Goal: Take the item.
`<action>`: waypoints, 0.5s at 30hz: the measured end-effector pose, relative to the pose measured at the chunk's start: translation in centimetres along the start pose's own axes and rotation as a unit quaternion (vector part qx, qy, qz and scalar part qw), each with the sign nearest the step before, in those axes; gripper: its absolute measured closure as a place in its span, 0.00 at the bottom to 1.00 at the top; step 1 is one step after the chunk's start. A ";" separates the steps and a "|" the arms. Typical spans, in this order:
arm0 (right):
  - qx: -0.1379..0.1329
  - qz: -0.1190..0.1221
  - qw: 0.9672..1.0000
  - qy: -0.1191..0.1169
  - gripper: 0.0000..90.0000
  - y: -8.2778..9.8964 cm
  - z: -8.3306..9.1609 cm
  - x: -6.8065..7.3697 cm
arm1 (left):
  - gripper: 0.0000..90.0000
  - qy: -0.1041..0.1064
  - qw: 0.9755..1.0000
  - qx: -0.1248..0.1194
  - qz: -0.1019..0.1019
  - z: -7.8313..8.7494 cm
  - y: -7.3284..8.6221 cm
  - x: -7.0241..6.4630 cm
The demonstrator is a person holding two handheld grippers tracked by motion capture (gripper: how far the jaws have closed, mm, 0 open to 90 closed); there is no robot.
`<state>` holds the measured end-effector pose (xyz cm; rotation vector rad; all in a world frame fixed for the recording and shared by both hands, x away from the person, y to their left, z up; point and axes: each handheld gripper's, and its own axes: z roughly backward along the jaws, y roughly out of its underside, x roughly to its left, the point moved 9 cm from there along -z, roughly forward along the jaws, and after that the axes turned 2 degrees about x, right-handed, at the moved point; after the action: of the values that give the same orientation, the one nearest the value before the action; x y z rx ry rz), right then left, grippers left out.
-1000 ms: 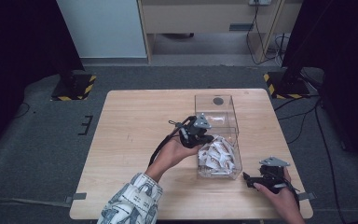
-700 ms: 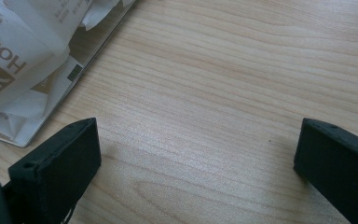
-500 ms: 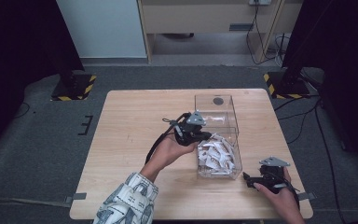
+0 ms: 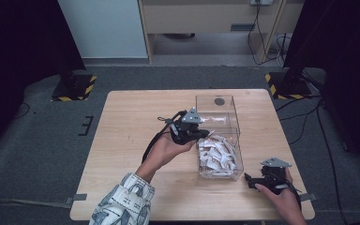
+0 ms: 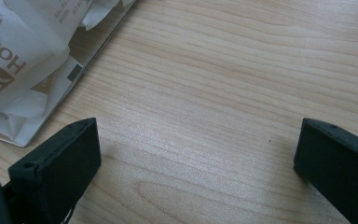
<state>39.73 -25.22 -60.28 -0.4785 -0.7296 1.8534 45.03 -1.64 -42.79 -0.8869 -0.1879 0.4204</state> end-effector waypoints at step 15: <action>0.000 0.000 1.000 0.000 0.01 0.0 0.0 0.0 | 1.00 -0.001 1.000 -0.020 0.002 1.3 -0.5 -0.2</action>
<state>39.73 -25.22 -60.28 -0.4786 -0.7298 1.8532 44.53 -1.09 -41.54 -0.9263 -0.1968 0.4232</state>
